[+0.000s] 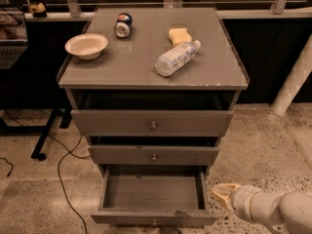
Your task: Close bottom drawer
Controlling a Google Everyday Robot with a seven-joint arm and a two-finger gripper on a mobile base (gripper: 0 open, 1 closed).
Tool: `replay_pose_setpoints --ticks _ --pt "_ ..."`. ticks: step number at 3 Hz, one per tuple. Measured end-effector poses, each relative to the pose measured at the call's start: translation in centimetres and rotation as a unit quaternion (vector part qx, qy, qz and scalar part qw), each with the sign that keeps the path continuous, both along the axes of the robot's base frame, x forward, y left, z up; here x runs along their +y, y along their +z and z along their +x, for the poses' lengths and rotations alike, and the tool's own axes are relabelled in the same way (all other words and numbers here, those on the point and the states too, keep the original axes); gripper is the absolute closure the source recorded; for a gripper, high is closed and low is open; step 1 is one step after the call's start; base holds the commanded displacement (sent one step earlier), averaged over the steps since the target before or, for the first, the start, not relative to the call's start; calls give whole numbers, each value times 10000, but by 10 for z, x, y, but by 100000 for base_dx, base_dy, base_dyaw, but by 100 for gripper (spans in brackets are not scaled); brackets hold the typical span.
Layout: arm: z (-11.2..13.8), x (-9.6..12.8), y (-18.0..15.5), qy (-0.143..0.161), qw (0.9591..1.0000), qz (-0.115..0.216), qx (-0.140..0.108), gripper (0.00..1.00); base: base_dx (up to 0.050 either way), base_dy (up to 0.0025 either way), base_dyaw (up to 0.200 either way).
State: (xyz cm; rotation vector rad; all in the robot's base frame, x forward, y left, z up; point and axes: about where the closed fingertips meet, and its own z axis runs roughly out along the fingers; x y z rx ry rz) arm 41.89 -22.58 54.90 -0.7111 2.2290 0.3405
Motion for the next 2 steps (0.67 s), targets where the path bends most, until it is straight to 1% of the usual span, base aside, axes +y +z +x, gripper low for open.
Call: replay_pose_setpoints --ticks 1,2 --pt "-3 -1 -41 6 9995 69 299 100 0 0 0" --pt "-5 -5 -69 2 9981 57 617 100 0 0 0"
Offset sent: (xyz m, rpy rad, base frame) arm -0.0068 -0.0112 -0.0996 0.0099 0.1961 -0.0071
